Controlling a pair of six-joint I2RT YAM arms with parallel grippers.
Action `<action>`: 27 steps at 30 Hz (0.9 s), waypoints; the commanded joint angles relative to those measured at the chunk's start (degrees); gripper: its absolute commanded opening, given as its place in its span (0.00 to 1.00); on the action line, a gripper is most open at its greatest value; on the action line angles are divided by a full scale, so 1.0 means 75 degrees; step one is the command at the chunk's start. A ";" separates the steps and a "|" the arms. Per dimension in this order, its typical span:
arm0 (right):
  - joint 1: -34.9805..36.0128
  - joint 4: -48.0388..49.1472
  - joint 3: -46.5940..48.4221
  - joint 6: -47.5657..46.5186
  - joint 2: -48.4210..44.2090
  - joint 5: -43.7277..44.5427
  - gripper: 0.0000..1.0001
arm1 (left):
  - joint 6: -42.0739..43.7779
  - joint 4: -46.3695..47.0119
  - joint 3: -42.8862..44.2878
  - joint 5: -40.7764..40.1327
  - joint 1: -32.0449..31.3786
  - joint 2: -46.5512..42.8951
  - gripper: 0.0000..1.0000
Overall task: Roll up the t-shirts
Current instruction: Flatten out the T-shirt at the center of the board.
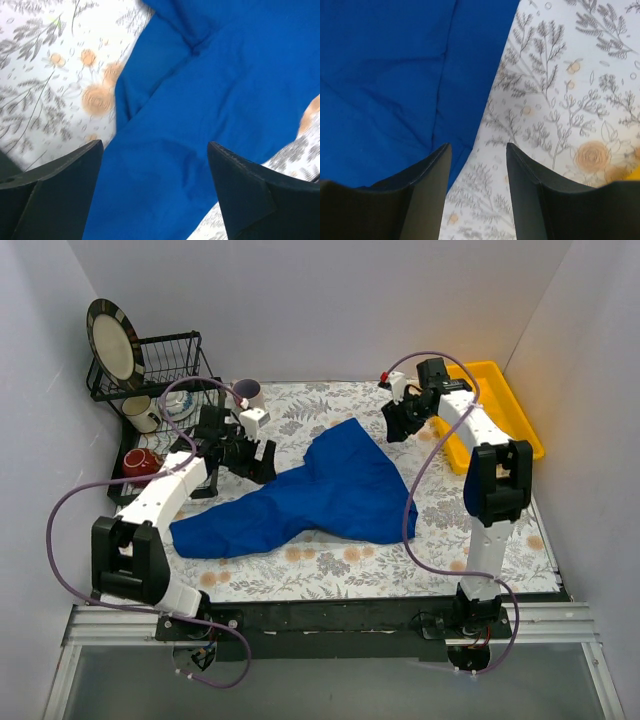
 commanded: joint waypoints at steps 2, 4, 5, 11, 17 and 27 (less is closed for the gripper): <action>0.0179 0.0482 0.1398 0.0672 0.1041 0.0341 0.55 | -0.1266 0.1019 0.0924 0.1299 -0.0069 0.0949 0.77; 0.0226 0.0493 0.1552 0.0625 0.1161 0.0412 0.55 | -0.1268 0.1055 0.1101 0.1581 -0.0361 0.1488 0.69; 0.0214 0.0517 0.1529 0.0624 0.1184 0.0412 0.55 | -0.1175 0.1066 0.1218 0.1559 -0.0524 0.1641 0.66; 0.0214 0.0564 0.1131 0.0753 0.0916 0.0390 0.56 | -0.0834 0.1101 0.1302 0.0905 -0.1884 0.2614 0.67; 0.0214 0.0529 0.0604 0.0894 0.0506 0.0190 0.61 | 0.0357 -0.0111 0.0891 0.0972 -0.2623 0.3165 0.47; 0.0986 0.0704 0.1268 0.1035 0.1266 0.0330 0.63 | 0.3693 -0.2732 -0.1031 0.1068 -0.2823 0.0472 0.48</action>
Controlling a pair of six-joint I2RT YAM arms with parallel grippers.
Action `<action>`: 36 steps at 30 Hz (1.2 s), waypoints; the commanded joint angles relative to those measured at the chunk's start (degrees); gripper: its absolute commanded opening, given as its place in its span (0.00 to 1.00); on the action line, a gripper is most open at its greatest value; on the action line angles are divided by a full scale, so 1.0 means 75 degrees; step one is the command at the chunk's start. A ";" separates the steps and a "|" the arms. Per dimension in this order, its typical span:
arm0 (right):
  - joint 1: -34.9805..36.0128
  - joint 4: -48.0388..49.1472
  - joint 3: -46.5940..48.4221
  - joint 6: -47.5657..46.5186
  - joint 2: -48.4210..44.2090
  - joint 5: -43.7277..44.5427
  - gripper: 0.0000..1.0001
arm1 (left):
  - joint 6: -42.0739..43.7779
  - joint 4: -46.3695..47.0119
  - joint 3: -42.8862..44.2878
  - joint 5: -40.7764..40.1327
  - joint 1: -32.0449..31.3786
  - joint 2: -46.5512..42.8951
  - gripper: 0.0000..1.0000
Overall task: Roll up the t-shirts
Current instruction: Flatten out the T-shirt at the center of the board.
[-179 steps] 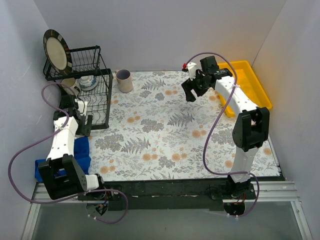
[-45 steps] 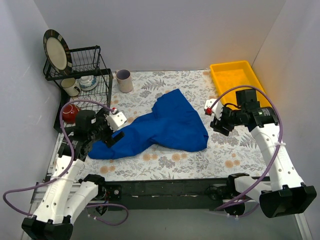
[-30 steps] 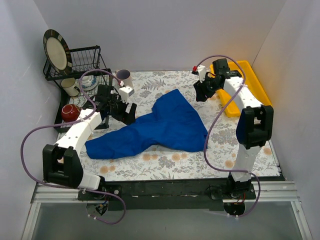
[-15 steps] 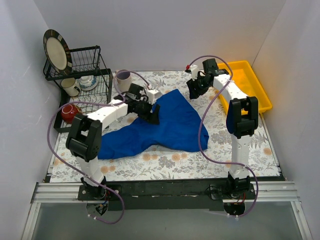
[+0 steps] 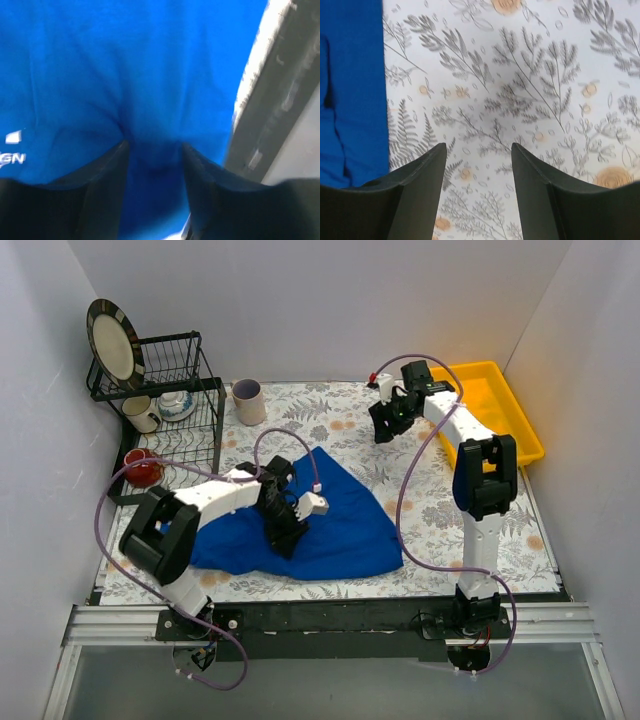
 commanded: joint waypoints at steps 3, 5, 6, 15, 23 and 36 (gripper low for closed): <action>0.1034 0.0352 0.1209 0.0125 0.0650 -0.0031 0.63 | 0.0026 -0.0371 -0.0031 -0.0499 0.0036 -0.2223 0.64; 0.1246 0.0387 0.1480 0.0207 0.0977 -0.0113 0.63 | -0.0492 -0.0112 0.0284 -0.0758 0.0059 -0.2518 0.67; 0.1433 0.0387 0.1621 0.0242 0.1071 -0.0171 0.64 | -0.0796 -0.0089 0.0425 -0.0828 0.0141 -0.2763 0.68; 0.2267 0.0879 0.1962 0.0254 0.1857 0.0987 0.63 | -0.3915 -0.0509 0.1294 -0.1251 0.2987 -0.2603 0.87; 0.2384 0.1008 0.2091 0.0126 0.2349 0.1129 0.63 | -0.4514 -0.0287 0.0954 -0.0582 0.4277 -0.2730 0.88; 0.2923 0.0810 0.1916 -0.0659 0.2830 0.1540 0.50 | -0.4408 -0.0300 0.0603 -0.0582 0.4513 -0.2930 0.87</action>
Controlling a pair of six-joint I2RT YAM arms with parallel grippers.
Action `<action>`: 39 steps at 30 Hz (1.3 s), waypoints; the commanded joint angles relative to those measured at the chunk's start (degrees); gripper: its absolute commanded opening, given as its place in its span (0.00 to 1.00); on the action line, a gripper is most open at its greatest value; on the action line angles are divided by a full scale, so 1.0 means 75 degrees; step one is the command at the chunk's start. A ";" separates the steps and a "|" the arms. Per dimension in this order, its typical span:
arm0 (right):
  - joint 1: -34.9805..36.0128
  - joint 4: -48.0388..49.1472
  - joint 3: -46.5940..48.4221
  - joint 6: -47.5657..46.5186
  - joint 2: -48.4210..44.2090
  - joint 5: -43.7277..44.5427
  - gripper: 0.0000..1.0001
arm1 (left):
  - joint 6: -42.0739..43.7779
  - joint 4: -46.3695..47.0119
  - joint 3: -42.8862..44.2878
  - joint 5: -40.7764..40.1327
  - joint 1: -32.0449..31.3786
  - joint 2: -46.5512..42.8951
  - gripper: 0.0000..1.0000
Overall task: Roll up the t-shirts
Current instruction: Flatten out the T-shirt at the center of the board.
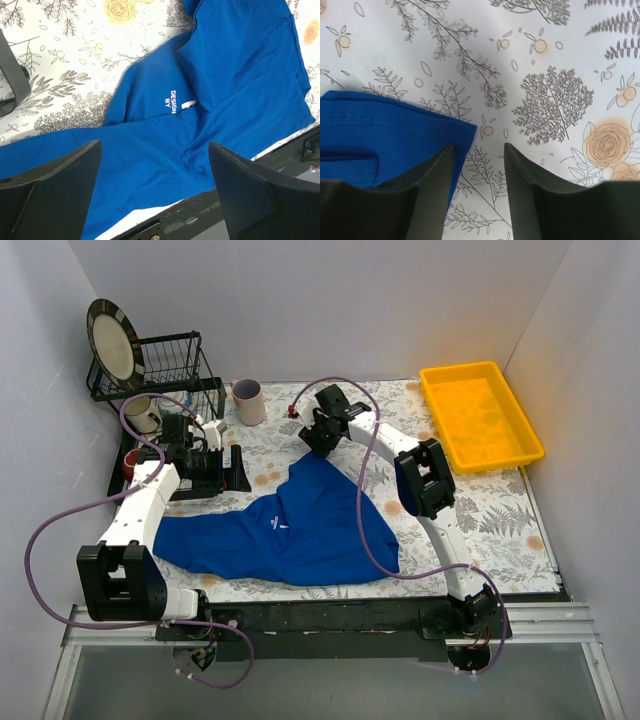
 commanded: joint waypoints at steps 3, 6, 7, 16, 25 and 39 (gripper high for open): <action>0.0199 -0.0374 -0.0341 -0.0742 0.0432 0.0144 0.41 | -0.0022 0.0082 -0.0176 0.0166 0.0051 -0.0354 0.87; 0.0093 -0.0597 -0.0470 -0.1047 0.0339 -0.0407 0.36 | 0.0024 0.0165 -0.0211 0.0120 0.0051 -0.0366 0.87; 0.0058 -0.0679 -0.0482 -0.1129 0.0303 -0.0675 0.29 | 0.0036 0.0188 -0.0234 0.0108 0.0283 -0.0377 0.87; -0.0609 -0.1159 -0.0599 -0.1470 -0.0972 -0.1287 0.01 | 0.0165 0.0797 -0.0211 0.0190 0.0297 -0.0167 0.86; -0.1301 -0.1336 -0.2576 -0.1318 -0.3703 -0.0960 0.01 | 0.0422 0.1571 -0.0188 0.0061 0.0297 0.0360 0.85; -0.1770 -0.0832 -0.5214 -0.0872 -0.6329 0.0446 0.01 | 0.1734 0.0857 -0.0047 0.0928 0.0227 0.1392 0.78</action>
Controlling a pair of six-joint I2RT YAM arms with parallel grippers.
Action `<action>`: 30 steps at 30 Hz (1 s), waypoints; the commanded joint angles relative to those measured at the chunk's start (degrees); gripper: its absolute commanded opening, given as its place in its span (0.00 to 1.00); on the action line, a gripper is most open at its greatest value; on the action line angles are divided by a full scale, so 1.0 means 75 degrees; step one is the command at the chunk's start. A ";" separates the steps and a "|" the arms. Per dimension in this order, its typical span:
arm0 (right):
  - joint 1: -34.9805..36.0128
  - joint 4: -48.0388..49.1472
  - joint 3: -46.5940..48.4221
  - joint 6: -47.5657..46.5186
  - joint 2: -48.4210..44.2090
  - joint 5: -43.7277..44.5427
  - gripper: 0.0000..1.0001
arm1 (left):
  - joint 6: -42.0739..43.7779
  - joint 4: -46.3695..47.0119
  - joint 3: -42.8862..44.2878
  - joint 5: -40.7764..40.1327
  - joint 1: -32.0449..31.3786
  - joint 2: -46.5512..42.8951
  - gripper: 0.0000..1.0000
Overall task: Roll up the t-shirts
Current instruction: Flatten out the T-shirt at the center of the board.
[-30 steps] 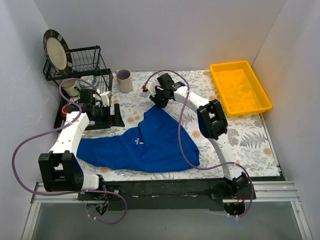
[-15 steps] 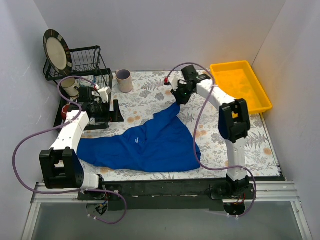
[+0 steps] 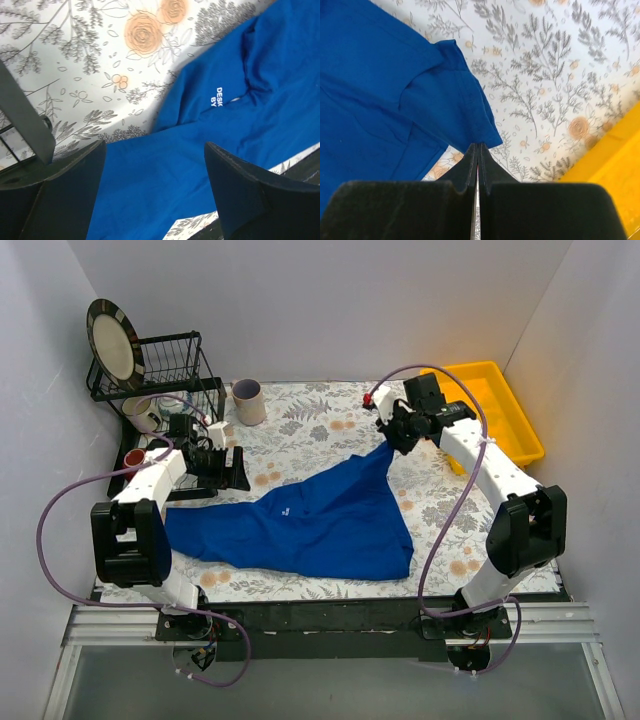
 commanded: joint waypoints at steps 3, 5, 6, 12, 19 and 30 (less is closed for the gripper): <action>-0.0217 0.0282 -0.0703 0.0180 -0.0175 0.0579 0.01 | 0.0914 -0.0272 -0.0287 0.0444 -0.0109 -0.0240 0.78; -0.0334 0.0270 -0.0633 0.0250 -0.0047 0.0520 0.01 | 0.1032 -0.0178 -0.0532 0.0257 -0.0378 -0.0228 0.77; -0.0370 0.0270 -0.0597 0.0251 0.0012 0.0485 0.01 | 0.1044 -0.0039 -0.0603 0.0210 -0.0413 -0.0228 0.77; -0.0441 0.0270 -0.0304 0.0298 0.0364 0.0403 0.01 | 0.0857 0.0500 -0.1048 -0.0083 -0.0846 0.0018 0.72; -0.0452 0.0305 -0.0058 0.0286 0.0575 0.0403 0.01 | 0.0751 0.0374 -0.0197 0.0151 -0.1105 0.0369 0.08; -0.1026 0.0399 0.2180 0.0614 0.1712 0.0918 0.01 | 0.2225 -0.3815 0.3580 0.2083 -0.1105 -0.0004 0.00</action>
